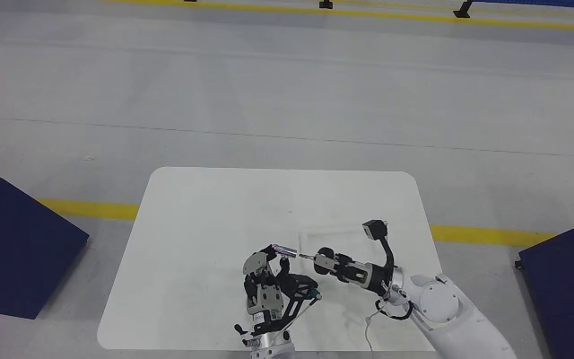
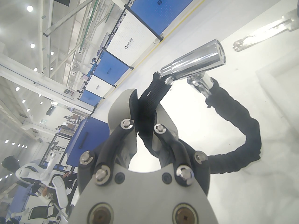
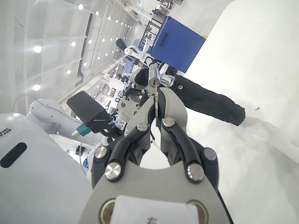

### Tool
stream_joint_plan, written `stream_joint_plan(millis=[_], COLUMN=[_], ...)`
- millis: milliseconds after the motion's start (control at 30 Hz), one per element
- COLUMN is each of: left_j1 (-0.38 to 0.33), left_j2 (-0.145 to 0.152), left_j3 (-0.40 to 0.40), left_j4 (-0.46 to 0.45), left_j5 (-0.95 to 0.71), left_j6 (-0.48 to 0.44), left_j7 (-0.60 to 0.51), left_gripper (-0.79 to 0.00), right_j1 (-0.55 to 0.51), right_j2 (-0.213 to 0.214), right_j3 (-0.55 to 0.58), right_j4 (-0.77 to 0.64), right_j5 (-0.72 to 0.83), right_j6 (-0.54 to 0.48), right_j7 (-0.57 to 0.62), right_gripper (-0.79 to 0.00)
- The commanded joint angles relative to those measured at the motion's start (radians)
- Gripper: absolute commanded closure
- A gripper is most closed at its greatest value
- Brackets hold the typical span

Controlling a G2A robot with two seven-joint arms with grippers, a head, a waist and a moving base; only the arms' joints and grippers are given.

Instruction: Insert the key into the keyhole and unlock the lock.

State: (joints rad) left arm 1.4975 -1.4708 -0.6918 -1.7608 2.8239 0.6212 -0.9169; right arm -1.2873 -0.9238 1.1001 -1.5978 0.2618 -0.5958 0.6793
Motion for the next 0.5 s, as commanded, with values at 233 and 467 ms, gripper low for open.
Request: stream_joint_plan(millis=[233,467], left_j1=[0.000,0.000], left_j2=[0.000,0.000], left_j3=[0.000,0.000], left_j4=[0.000,0.000], left_j5=[0.000,0.000], left_j6=[0.000,0.000], left_j7=[0.000,0.000], left_gripper=[0.000,0.000], right_j1=[0.003,0.004], right_j2=[-0.009,-0.014], right_j3=[-0.001,0.003], right_j4=[0.011,0.016], right_j5=[0.004,0.015], right_j6=[-0.010,-0.020], right_j7=[0.005,0.016], right_gripper=[0.000,0.000])
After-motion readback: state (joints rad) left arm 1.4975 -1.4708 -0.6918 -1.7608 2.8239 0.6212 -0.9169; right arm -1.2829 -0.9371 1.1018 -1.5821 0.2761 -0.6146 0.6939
